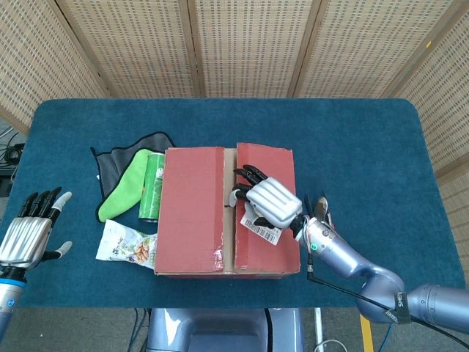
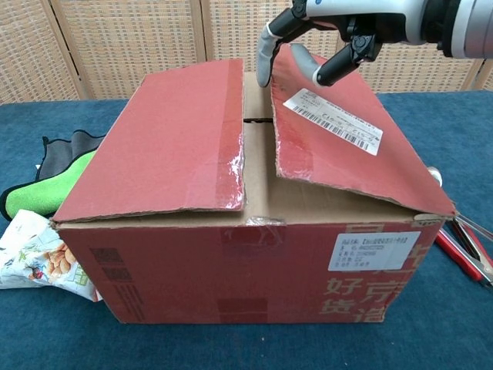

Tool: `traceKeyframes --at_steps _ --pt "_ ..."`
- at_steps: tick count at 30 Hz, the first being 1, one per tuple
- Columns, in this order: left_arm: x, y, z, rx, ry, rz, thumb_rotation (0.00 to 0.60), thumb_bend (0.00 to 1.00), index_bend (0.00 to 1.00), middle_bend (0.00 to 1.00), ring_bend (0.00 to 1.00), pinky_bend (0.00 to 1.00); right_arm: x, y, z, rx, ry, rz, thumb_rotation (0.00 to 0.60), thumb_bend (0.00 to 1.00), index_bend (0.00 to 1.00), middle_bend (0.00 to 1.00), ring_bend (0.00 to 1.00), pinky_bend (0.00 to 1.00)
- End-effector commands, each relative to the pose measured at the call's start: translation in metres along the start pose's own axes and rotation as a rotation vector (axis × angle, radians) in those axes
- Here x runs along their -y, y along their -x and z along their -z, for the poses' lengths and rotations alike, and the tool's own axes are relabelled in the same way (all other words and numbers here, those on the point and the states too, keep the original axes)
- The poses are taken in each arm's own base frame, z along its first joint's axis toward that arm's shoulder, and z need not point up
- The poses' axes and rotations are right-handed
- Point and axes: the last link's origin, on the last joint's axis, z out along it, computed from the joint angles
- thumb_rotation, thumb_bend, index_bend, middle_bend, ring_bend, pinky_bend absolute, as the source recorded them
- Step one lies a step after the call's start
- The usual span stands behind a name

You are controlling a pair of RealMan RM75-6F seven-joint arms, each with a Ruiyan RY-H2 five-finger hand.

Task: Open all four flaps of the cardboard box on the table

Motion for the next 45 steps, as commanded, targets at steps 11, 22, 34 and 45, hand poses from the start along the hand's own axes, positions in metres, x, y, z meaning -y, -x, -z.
traceKeyframes --at_steps 11,22,34,45 --pt "0.000 -0.002 -0.002 -0.013 0.007 0.000 0.570 0.26 0.03 0.00 0.00 0.00 0.001 -0.025 0.015 -0.037 0.008 0.049 0.600 0.88 0.39 0.50 0.07 0.00" --pt "-0.001 -0.005 -0.002 -0.025 0.014 -0.002 0.572 0.26 0.03 0.00 0.00 0.00 0.001 -0.047 0.034 -0.061 0.017 0.070 0.600 0.88 0.39 0.50 0.07 0.00" --pt "0.001 -0.007 -0.002 -0.033 0.008 -0.005 0.571 0.26 0.03 0.00 0.00 0.00 -0.015 -0.076 0.069 -0.093 0.082 0.115 0.600 0.85 0.39 0.50 0.07 0.00" --pt "-0.001 -0.007 -0.003 -0.035 0.015 -0.006 0.572 0.26 0.03 0.00 0.00 0.00 -0.036 -0.093 0.093 -0.100 0.155 0.155 0.600 0.85 0.39 0.50 0.07 0.00"
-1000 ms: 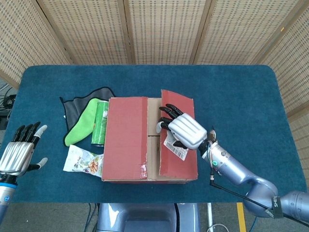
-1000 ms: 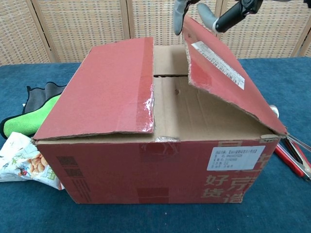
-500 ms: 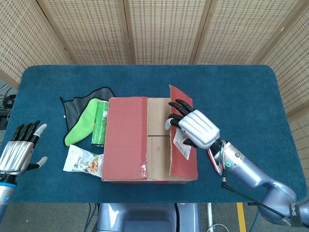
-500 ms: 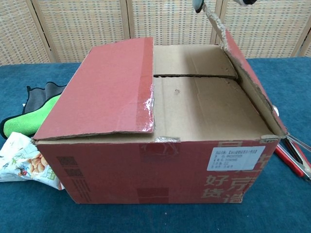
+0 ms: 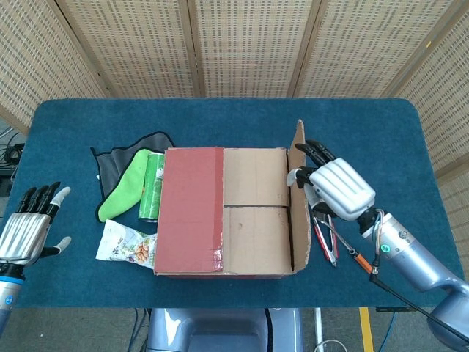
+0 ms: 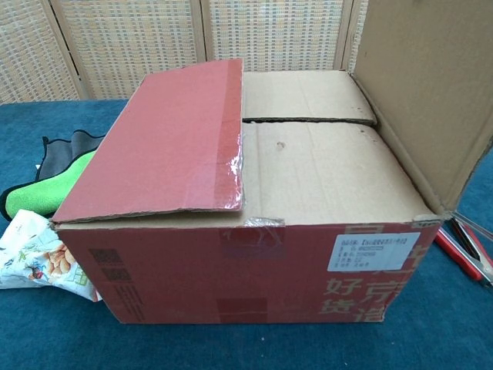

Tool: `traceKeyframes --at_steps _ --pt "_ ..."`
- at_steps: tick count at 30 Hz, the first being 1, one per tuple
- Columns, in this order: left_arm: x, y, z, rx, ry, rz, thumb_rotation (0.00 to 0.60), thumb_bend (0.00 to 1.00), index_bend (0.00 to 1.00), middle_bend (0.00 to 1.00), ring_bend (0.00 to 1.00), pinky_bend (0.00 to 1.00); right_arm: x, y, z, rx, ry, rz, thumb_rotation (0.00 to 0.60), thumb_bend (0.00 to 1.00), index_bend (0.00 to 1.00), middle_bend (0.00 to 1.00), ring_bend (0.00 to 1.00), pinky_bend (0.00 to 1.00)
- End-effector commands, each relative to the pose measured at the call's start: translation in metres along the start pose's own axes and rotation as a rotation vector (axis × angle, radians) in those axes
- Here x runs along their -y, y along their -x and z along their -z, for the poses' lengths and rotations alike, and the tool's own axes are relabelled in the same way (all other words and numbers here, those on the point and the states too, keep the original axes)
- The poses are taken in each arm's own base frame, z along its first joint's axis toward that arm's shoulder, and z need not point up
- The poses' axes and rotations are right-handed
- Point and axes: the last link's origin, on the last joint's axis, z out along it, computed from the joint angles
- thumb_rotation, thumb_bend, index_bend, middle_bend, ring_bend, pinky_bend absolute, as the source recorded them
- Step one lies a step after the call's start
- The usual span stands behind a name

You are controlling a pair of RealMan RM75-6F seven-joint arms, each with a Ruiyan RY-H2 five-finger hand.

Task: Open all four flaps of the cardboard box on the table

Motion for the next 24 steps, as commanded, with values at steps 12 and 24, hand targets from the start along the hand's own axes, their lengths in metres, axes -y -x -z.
traceKeyframes --at_steps 12,24 --pt "0.001 0.001 0.000 0.005 -0.006 -0.006 0.573 0.26 0.03 0.00 0.00 0.00 -0.035 -0.007 0.023 0.007 0.108 0.046 0.600 0.83 0.39 0.50 0.07 0.00" --pt "0.001 -0.004 0.000 -0.011 0.005 -0.009 0.572 0.26 0.03 0.00 0.00 0.00 -0.065 0.008 0.045 0.010 0.201 0.034 0.600 0.70 0.39 0.40 0.07 0.00"
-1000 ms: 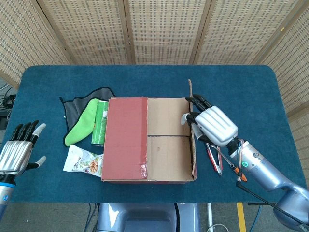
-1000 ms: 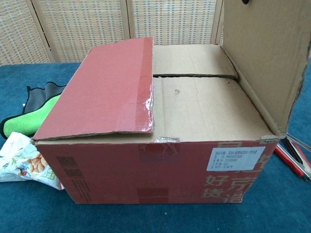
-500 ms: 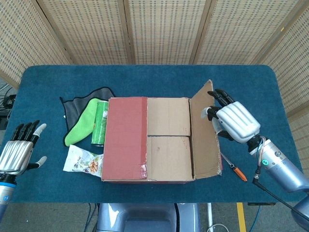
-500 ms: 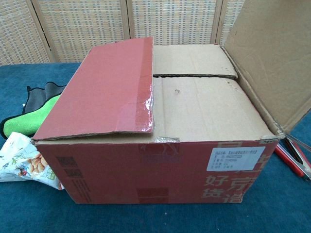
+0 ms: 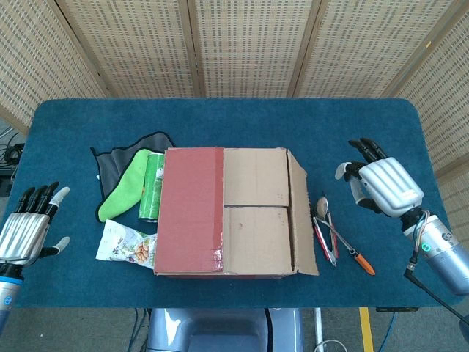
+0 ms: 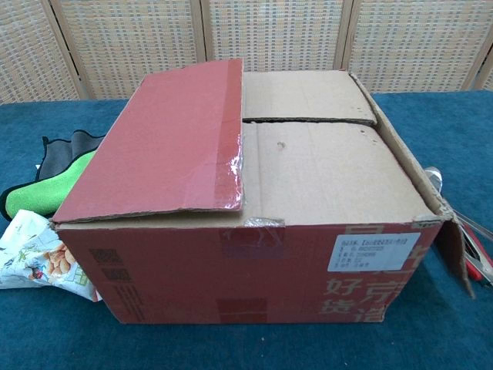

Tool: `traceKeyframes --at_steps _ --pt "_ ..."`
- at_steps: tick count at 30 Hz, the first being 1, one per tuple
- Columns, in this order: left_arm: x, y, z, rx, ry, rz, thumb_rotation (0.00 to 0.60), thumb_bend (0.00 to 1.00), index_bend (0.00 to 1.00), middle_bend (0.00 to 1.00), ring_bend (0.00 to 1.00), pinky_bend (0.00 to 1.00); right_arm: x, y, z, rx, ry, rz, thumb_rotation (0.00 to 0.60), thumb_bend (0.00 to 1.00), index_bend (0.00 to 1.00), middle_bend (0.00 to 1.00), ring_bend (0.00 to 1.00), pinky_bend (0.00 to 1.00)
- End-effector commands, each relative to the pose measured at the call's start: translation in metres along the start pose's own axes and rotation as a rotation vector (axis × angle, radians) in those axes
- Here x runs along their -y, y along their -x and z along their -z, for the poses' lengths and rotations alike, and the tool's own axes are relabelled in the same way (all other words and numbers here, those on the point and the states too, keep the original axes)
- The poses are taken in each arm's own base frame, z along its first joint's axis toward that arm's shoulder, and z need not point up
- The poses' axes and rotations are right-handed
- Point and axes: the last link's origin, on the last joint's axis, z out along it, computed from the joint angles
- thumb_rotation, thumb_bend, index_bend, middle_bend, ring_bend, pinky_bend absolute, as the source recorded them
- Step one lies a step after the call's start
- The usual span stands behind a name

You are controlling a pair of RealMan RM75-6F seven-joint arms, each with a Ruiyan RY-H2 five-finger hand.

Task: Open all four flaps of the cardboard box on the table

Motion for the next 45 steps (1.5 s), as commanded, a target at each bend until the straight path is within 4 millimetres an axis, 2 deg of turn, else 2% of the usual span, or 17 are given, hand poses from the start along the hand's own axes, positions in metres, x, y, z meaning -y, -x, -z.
traceKeyframes --at_steps 1,7,13,24,33,41,42,43,45 --pt "-0.001 -0.003 0.000 -0.009 0.011 -0.003 0.572 0.25 0.03 0.00 0.00 0.00 -0.004 0.003 0.004 -0.011 0.011 -0.009 0.600 0.67 0.38 0.37 0.06 0.00" --pt "-0.006 -0.012 -0.003 -0.051 0.065 -0.024 0.571 0.25 0.03 0.00 0.00 0.00 -0.013 0.013 0.012 -0.047 0.047 -0.008 0.600 0.62 0.27 0.22 0.00 0.00" --pt "-0.014 -0.022 -0.004 -0.093 0.129 -0.022 0.573 0.25 0.03 0.00 0.00 0.00 -0.018 0.024 0.021 -0.099 0.094 -0.020 0.600 0.62 0.21 0.13 0.00 0.00" --pt "-0.034 -0.039 -0.013 -0.046 0.287 -0.012 0.573 0.25 0.03 0.00 0.00 0.00 -0.027 0.056 0.039 -0.144 0.195 -0.019 0.600 0.62 0.19 0.10 0.00 0.00" --pt "-0.060 -0.058 -0.028 -0.034 0.450 -0.038 0.576 0.25 0.03 0.00 0.00 0.00 -0.030 0.076 0.052 -0.186 0.262 -0.038 0.600 0.62 0.19 0.10 0.00 0.00" --pt "-0.090 -0.075 -0.057 0.014 0.635 -0.063 0.575 0.18 0.06 0.00 0.00 0.00 -0.031 0.089 0.059 -0.199 0.286 -0.072 0.600 0.62 0.19 0.10 0.00 0.00" --pt "-0.096 -0.076 -0.062 0.031 0.653 -0.059 0.574 0.18 0.07 0.00 0.00 0.00 -0.031 0.089 0.060 -0.201 0.288 -0.076 0.600 0.62 0.19 0.10 0.00 0.00" --pt "-0.111 -0.078 -0.072 0.078 0.687 -0.027 0.576 0.18 0.08 0.00 0.00 0.00 -0.031 0.091 0.062 -0.203 0.291 -0.084 0.600 0.62 0.19 0.10 0.00 0.00" --pt "-0.121 -0.081 -0.083 0.119 0.701 -0.009 0.580 0.19 0.09 0.00 0.00 0.00 -0.031 0.092 0.063 -0.204 0.293 -0.087 0.600 0.62 0.19 0.10 0.00 0.00"
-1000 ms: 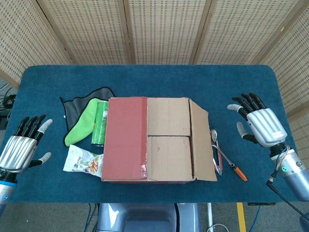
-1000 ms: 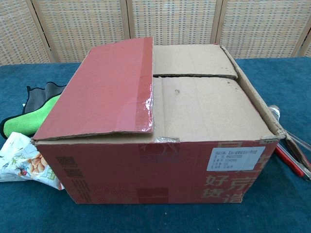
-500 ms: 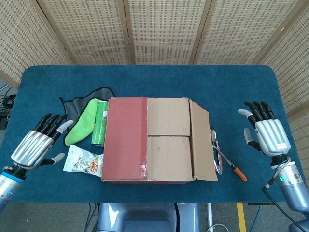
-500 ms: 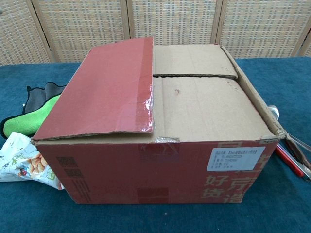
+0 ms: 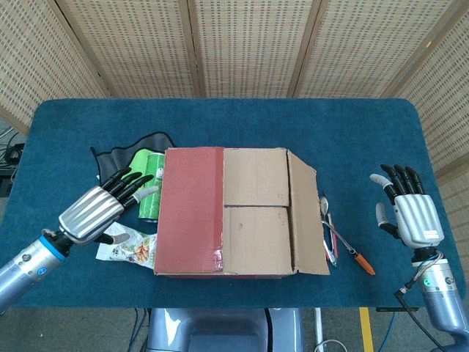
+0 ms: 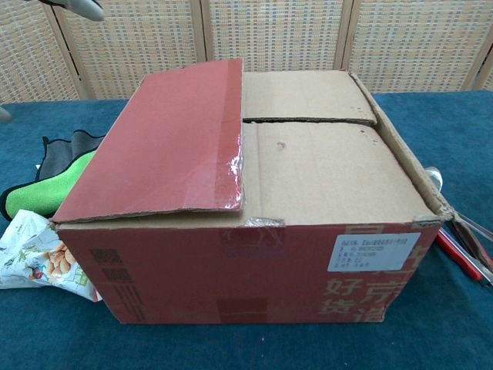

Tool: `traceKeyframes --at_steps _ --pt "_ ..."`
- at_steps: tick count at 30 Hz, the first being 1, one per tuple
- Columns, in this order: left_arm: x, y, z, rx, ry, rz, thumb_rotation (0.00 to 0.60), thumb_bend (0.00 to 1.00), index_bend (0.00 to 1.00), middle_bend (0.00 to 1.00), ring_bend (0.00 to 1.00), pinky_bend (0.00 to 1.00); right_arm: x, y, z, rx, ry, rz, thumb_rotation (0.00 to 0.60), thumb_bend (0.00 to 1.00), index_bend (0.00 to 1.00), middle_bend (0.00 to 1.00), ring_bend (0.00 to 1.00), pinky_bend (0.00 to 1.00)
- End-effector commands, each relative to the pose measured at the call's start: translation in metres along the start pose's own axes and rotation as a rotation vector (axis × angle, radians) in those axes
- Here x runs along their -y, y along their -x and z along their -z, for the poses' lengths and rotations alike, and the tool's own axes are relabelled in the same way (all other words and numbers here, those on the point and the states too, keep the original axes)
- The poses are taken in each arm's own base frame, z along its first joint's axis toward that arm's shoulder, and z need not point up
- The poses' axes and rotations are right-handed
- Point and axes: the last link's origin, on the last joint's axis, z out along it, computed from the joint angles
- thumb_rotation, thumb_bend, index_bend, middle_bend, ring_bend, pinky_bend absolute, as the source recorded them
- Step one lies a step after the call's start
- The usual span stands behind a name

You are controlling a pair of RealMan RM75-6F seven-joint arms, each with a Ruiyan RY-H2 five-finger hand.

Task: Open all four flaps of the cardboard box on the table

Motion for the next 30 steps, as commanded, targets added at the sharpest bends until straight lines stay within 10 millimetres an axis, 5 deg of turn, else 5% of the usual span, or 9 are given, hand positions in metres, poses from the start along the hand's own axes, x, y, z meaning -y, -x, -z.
traceKeyframes --at_steps 1,3,8,15,30 --pt "-0.007 -0.012 -0.038 0.073 0.074 0.063 0.587 0.19 0.10 0.00 0.00 0.00 -0.001 0.001 0.002 -0.001 0.004 -0.007 0.600 0.62 0.19 0.10 0.00 0.00" --pt "-0.009 -0.014 -0.045 0.077 0.086 0.077 0.591 0.19 0.11 0.00 0.00 0.00 -0.001 0.002 0.003 -0.002 0.006 -0.009 0.600 0.62 0.19 0.10 0.00 0.00" --pt "-0.019 -0.019 -0.071 0.097 0.127 0.118 0.438 0.19 0.16 0.00 0.00 0.00 -0.001 0.002 0.004 -0.003 0.007 -0.014 0.600 0.62 0.19 0.10 0.00 0.00" --pt "-0.038 -0.025 -0.101 0.128 0.180 0.165 0.340 0.17 0.25 0.04 0.00 0.00 -0.002 0.001 0.006 -0.006 0.009 -0.021 0.600 0.62 0.19 0.10 0.00 0.00" --pt "-0.061 -0.017 -0.136 0.194 0.232 0.169 0.310 0.14 0.28 0.11 0.00 0.00 -0.005 -0.002 0.009 -0.014 0.021 -0.033 0.600 0.62 0.19 0.10 0.00 0.00"
